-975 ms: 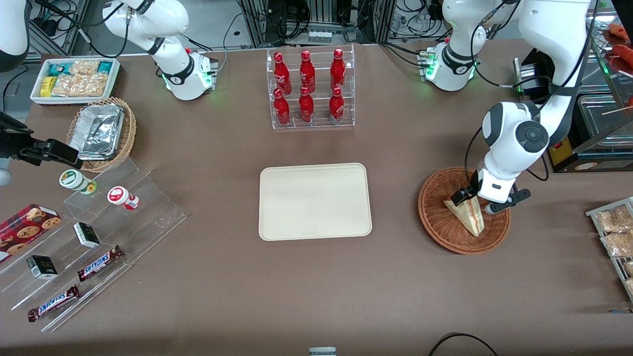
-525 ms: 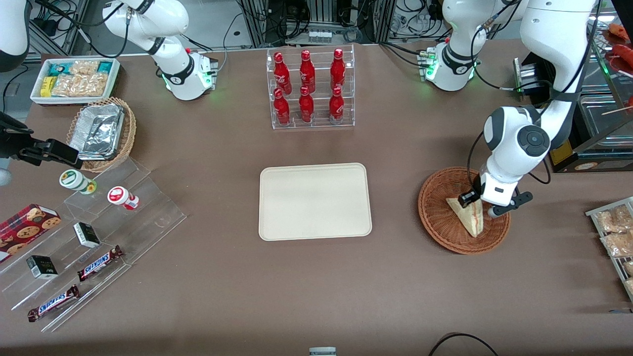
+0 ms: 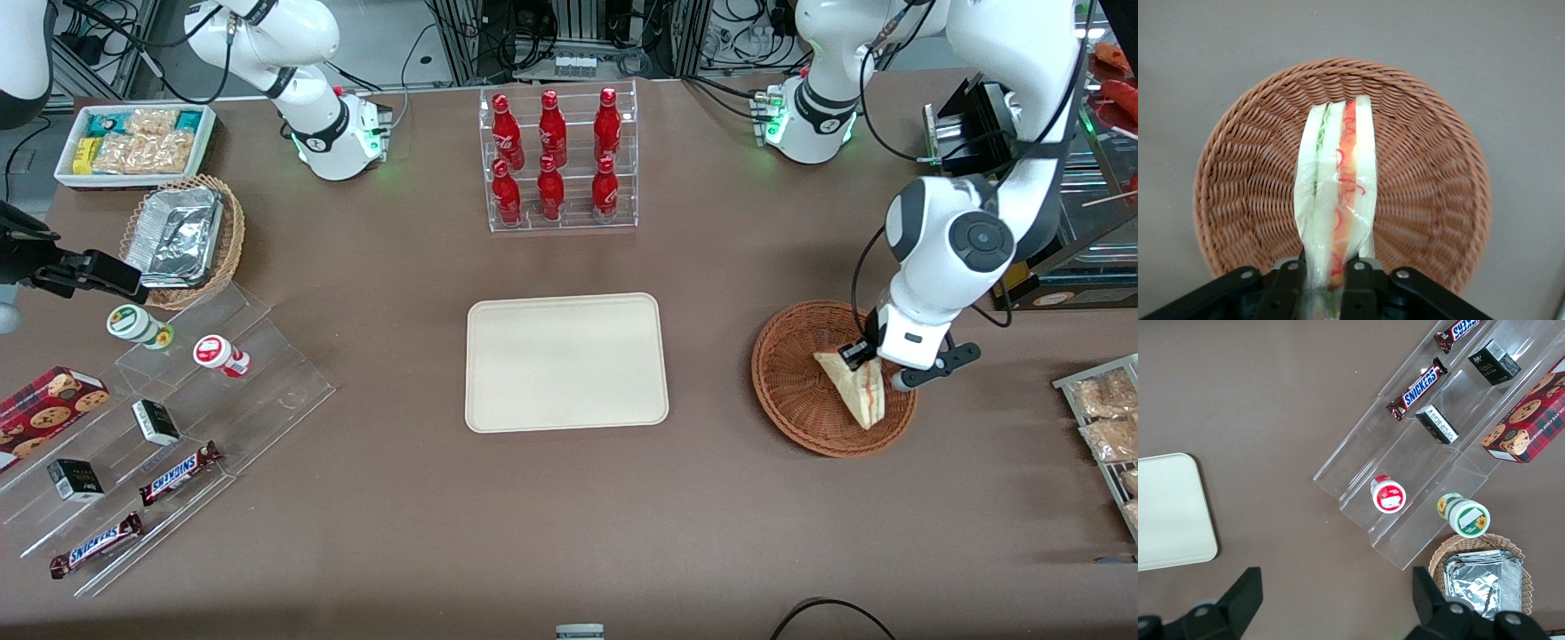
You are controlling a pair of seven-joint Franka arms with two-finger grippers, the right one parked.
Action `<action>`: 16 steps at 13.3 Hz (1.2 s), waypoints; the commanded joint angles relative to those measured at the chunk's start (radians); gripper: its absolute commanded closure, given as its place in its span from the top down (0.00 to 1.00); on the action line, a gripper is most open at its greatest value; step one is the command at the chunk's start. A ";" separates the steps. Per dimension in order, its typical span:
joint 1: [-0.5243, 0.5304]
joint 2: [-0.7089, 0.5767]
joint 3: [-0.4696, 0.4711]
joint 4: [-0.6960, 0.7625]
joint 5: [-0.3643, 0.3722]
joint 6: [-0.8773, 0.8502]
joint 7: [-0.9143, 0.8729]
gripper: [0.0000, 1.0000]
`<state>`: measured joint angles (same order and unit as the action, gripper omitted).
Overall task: Place sandwich from basket to tray
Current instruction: 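Lift the sandwich with the left gripper and carry it toward the cream tray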
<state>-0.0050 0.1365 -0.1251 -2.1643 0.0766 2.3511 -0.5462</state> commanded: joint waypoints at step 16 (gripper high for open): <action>-0.575 0.371 -0.007 0.616 -0.015 -0.258 -0.205 0.00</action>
<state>-0.5393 0.4442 -0.1475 -1.6157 0.0615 2.0662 -0.7096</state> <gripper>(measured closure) 0.850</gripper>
